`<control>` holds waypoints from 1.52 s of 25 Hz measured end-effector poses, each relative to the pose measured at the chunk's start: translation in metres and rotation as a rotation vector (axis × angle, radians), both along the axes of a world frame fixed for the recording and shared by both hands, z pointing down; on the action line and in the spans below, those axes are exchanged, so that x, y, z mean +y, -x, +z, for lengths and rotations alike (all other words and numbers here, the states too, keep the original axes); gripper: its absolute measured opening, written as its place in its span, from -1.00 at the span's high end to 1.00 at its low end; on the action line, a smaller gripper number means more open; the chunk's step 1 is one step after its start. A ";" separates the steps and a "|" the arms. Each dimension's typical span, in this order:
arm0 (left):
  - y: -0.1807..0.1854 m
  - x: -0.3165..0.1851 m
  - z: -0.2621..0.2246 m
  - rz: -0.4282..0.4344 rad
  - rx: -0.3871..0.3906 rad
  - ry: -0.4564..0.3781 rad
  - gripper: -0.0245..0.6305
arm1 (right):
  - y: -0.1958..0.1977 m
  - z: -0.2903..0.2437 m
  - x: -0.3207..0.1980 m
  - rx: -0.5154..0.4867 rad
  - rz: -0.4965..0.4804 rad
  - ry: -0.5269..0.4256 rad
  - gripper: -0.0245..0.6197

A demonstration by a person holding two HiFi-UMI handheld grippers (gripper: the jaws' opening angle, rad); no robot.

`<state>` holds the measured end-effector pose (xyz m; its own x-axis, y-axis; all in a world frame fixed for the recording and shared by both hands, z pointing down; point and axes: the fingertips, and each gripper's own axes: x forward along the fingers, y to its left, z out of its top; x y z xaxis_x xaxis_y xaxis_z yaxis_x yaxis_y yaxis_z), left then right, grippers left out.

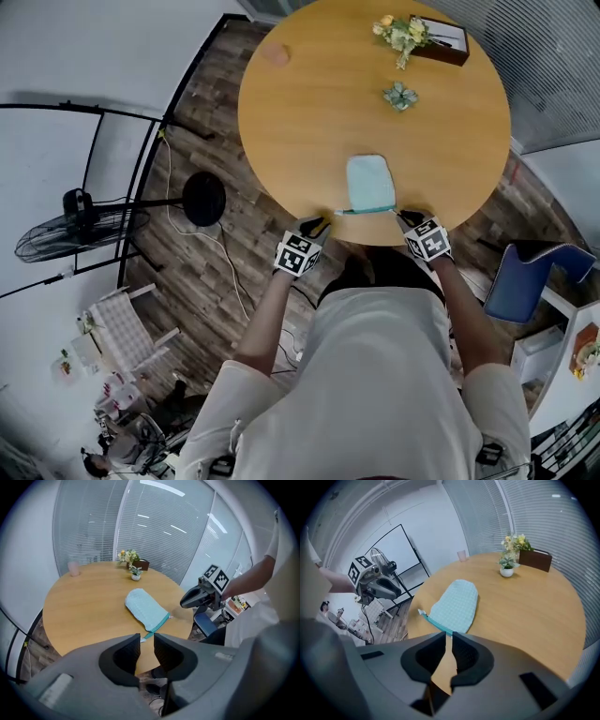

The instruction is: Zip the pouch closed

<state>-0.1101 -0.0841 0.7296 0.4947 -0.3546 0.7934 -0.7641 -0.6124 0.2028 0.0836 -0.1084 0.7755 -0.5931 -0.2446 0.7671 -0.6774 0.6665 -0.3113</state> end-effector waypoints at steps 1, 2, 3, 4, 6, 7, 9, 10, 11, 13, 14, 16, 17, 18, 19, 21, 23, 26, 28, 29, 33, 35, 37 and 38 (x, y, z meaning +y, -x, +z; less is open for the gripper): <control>0.004 0.002 -0.007 -0.015 0.008 -0.015 0.64 | -0.001 -0.008 0.002 0.006 0.010 -0.016 0.84; 0.008 0.004 -0.015 -0.034 0.018 -0.030 0.64 | -0.001 -0.015 0.004 0.013 0.019 -0.032 0.84; 0.011 0.006 -0.022 -0.057 0.030 -0.045 0.64 | -0.002 -0.021 0.007 0.025 0.026 -0.048 0.84; 0.014 0.008 -0.028 -0.081 0.042 -0.059 0.64 | -0.004 -0.027 0.009 0.038 0.033 -0.065 0.84; 0.017 0.013 -0.039 -0.124 0.062 -0.080 0.64 | -0.006 -0.038 0.014 0.059 0.051 -0.096 0.83; 0.017 0.017 -0.043 -0.136 0.066 -0.086 0.64 | -0.007 -0.044 0.018 0.063 0.061 -0.109 0.83; 0.017 0.028 -0.054 -0.149 0.067 -0.097 0.64 | -0.007 -0.057 0.029 0.065 0.077 -0.135 0.83; 0.016 0.034 -0.060 -0.154 0.068 -0.100 0.64 | -0.007 -0.065 0.035 0.068 0.081 -0.148 0.83; 0.015 0.042 -0.067 -0.160 0.072 -0.102 0.64 | -0.007 -0.072 0.042 0.071 0.085 -0.160 0.83; 0.014 0.057 -0.081 -0.171 0.088 -0.103 0.64 | -0.007 -0.087 0.055 0.076 0.101 -0.183 0.83; 0.013 0.063 -0.087 -0.174 0.098 -0.103 0.64 | -0.008 -0.094 0.061 0.080 0.114 -0.192 0.83; 0.010 0.074 -0.100 -0.171 0.112 -0.107 0.64 | -0.011 -0.109 0.071 0.095 0.147 -0.210 0.83; 0.009 0.079 -0.107 -0.166 0.117 -0.110 0.64 | -0.013 -0.118 0.076 0.103 0.164 -0.219 0.83; 0.007 0.084 -0.114 -0.158 0.123 -0.115 0.65 | -0.015 -0.127 0.082 0.109 0.181 -0.226 0.83; 0.005 0.090 -0.121 -0.150 0.132 -0.119 0.65 | -0.017 -0.136 0.087 0.110 0.201 -0.233 0.83; 0.000 0.100 -0.136 -0.130 0.154 -0.131 0.65 | -0.019 -0.155 0.098 0.101 0.241 -0.248 0.83; -0.004 0.110 -0.152 -0.114 0.173 -0.155 0.66 | -0.020 -0.176 0.109 0.083 0.279 -0.271 0.83; -0.013 0.119 -0.177 -0.110 0.200 -0.213 0.72 | -0.022 -0.208 0.123 0.045 0.314 -0.321 0.83; -0.018 0.125 -0.195 -0.124 0.224 -0.252 0.78 | -0.025 -0.227 0.132 0.021 0.322 -0.356 0.84; -0.020 0.127 -0.203 -0.136 0.241 -0.267 0.81 | -0.028 -0.236 0.136 0.011 0.324 -0.372 0.84; -0.032 0.131 -0.238 -0.185 0.316 -0.321 0.86 | -0.037 -0.269 0.145 -0.035 0.315 -0.428 0.85; -0.038 0.133 -0.257 -0.189 0.341 -0.362 0.87 | -0.040 -0.286 0.148 -0.069 0.311 -0.455 0.87; -0.042 0.135 -0.273 -0.190 0.358 -0.396 0.86 | -0.044 -0.301 0.151 -0.103 0.311 -0.481 0.90; -0.044 0.137 -0.280 -0.192 0.363 -0.408 0.87 | -0.045 -0.308 0.152 -0.117 0.310 -0.493 0.90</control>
<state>-0.0664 0.0525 0.4492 0.6063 -0.7066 0.3649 -0.7948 -0.5535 0.2488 0.1288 0.0431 0.4676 -0.5107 -0.7308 0.4529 -0.8436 0.5276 -0.1000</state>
